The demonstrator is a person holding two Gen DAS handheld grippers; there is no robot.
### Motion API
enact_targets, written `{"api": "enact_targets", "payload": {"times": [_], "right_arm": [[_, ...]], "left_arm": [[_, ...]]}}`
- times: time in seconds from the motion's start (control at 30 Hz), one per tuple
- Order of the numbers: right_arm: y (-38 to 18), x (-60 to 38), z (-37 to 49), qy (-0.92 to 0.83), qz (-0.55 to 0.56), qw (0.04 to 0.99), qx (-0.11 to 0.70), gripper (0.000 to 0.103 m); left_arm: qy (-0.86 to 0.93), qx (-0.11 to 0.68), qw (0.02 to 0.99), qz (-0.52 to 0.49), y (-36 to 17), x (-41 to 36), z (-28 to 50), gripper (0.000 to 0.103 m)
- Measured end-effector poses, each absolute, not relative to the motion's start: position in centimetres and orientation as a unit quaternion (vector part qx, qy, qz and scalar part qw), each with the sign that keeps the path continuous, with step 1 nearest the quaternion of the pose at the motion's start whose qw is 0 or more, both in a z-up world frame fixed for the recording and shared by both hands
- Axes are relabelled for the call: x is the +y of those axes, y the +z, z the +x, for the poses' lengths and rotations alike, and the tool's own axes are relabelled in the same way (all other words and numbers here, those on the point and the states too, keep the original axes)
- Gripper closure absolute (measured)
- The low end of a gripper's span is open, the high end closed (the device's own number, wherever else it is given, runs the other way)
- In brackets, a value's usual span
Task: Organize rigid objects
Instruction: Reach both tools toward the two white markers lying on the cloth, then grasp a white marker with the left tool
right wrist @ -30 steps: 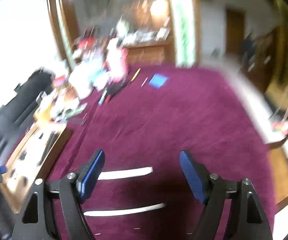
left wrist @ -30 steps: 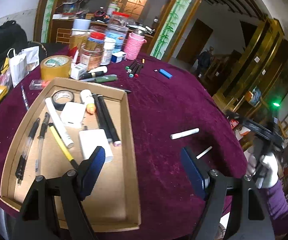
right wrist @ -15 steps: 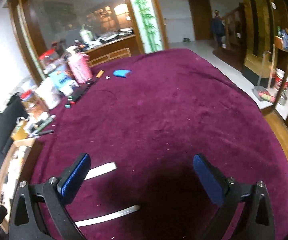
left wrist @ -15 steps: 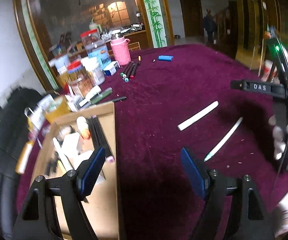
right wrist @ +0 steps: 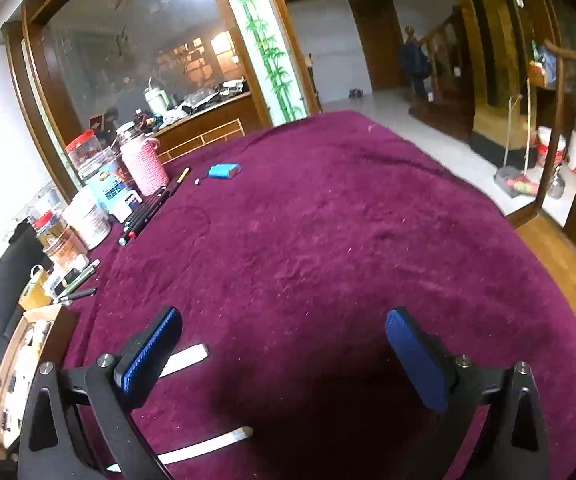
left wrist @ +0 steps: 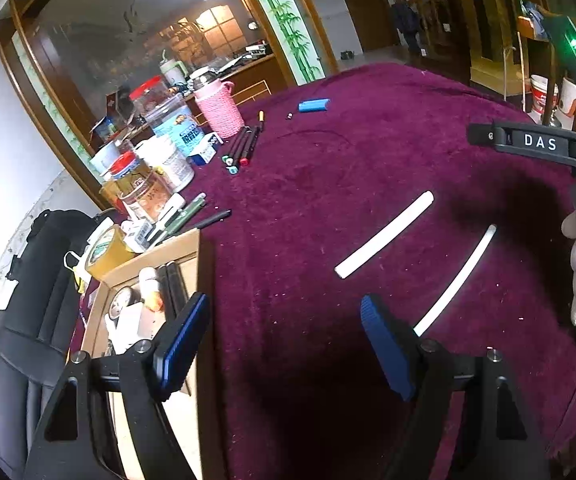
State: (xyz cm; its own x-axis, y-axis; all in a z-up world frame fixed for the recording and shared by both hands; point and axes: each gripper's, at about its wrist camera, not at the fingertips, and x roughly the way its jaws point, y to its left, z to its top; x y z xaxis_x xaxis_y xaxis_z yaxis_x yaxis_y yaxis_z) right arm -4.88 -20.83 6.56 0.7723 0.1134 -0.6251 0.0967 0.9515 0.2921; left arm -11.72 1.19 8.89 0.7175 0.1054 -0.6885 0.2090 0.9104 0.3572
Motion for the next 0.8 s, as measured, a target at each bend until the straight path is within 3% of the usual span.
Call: {"api": "enact_targets", "payload": {"times": [0.8], "right_arm": [[4.5,-21.9,-3.7,0.014,0.201,0.900,0.387,0.001]], "left_arm": [[-0.085,0.447,0.868,0.197,6.6,-0.2,-5.1,0.026]]}}
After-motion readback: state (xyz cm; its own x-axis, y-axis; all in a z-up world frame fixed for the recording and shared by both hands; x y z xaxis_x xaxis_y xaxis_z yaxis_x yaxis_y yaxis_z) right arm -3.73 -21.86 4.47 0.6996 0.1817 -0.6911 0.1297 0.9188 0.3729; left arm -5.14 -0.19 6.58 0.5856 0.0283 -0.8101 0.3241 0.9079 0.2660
